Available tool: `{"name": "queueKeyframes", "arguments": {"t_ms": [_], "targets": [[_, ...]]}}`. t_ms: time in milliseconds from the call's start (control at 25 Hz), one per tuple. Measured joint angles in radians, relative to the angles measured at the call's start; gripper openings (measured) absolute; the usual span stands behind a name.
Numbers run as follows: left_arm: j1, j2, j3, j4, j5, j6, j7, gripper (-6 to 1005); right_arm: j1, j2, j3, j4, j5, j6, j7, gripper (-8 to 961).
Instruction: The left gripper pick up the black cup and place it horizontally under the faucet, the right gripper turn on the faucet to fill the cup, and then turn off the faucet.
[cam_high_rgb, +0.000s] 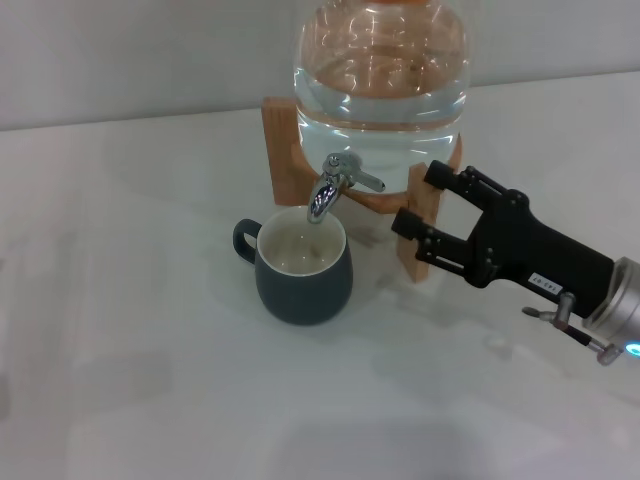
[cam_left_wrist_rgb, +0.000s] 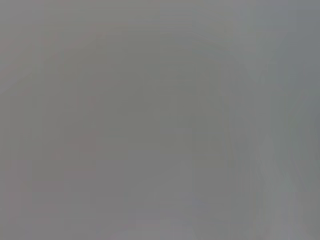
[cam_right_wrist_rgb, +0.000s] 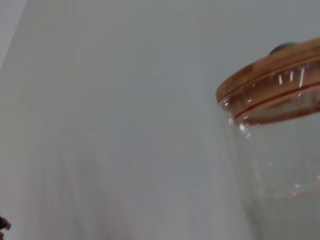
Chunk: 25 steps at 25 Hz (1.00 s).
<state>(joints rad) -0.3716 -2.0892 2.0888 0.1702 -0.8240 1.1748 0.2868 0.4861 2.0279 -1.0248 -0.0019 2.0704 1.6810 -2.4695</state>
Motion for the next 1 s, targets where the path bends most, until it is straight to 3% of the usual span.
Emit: {"name": "queueKeyframes", "arguments": {"t_ms": [1000], "targets": [[-0.007, 0.000, 0.013, 0.003, 0.000, -0.024, 0.000, 891, 0.062, 0.000, -0.044, 0.003, -0.019, -0.038, 0.039, 843]]}}
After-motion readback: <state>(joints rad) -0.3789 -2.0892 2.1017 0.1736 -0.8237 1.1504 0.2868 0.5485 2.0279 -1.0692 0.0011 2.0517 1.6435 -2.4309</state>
